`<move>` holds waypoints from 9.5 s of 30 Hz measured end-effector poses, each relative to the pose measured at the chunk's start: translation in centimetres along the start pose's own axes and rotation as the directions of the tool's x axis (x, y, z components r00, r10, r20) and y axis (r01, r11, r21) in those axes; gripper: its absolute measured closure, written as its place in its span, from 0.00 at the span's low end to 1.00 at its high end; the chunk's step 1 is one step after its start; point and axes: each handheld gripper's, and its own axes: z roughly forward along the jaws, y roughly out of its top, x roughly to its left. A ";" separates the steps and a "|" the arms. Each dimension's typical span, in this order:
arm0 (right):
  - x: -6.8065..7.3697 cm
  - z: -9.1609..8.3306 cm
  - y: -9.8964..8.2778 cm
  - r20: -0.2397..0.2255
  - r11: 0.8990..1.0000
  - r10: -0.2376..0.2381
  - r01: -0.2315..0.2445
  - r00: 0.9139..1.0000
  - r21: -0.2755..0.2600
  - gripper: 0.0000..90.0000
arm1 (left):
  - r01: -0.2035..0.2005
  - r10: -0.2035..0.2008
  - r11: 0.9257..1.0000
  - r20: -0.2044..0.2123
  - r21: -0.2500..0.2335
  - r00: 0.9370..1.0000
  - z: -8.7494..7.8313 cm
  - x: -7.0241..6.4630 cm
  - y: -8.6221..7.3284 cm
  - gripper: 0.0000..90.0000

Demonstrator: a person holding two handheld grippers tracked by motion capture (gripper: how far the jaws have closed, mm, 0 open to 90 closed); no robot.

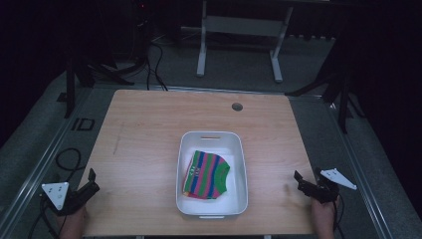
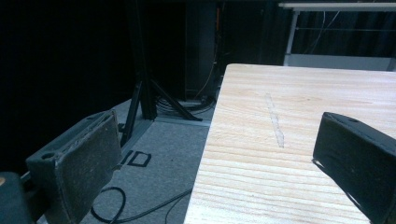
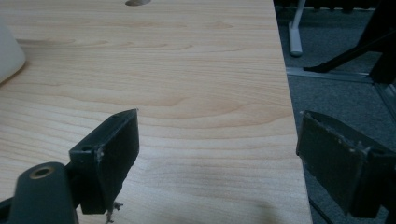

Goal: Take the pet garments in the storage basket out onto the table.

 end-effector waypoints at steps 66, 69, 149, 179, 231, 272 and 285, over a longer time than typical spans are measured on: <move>8.6 0.7 7.7 -0.776 0.772 -0.292 0.617 0.559 0.153 0.15 | 0.003 -0.003 1.000 0.016 0.010 1.000 0.2 0.2 0.1 0.02; 9.5 0.5 8.8 -0.786 0.761 -0.308 0.635 0.535 0.134 0.15 | 0.001 -0.001 1.000 0.017 0.009 1.000 0.2 0.1 0.1 0.02; 32.7 13.7 8.5 -0.847 0.446 -0.394 0.880 0.356 0.162 0.12 | 0.016 -0.016 1.000 0.046 0.010 0.999 0.1 0.4 0.0 0.02; 30.0 9.0 13.0 -0.840 0.542 -0.426 0.838 0.335 0.060 0.82 | 0.009 -0.009 1.000 0.041 0.011 0.999 0.2 0.3 0.1 0.02; 16.1 0.0 23.9 -0.648 0.727 -0.527 0.687 0.550 -0.008 0.82 | 0.011 -0.012 1.000 0.031 0.013 0.999 0.2 0.3 0.1 0.02; 9.6 9.7 10.9 -0.535 0.795 -0.389 0.566 0.750 0.217 0.81 | 0.002 -0.003 1.000 0.032 0.015 0.999 0.2 0.2 0.1 0.02; 9.7 11.6 7.9 -0.518 0.806 -0.356 0.536 0.777 0.251 0.71 | 0.002 -0.002 1.000 0.033 0.012 0.999 0.2 0.2 0.1 0.02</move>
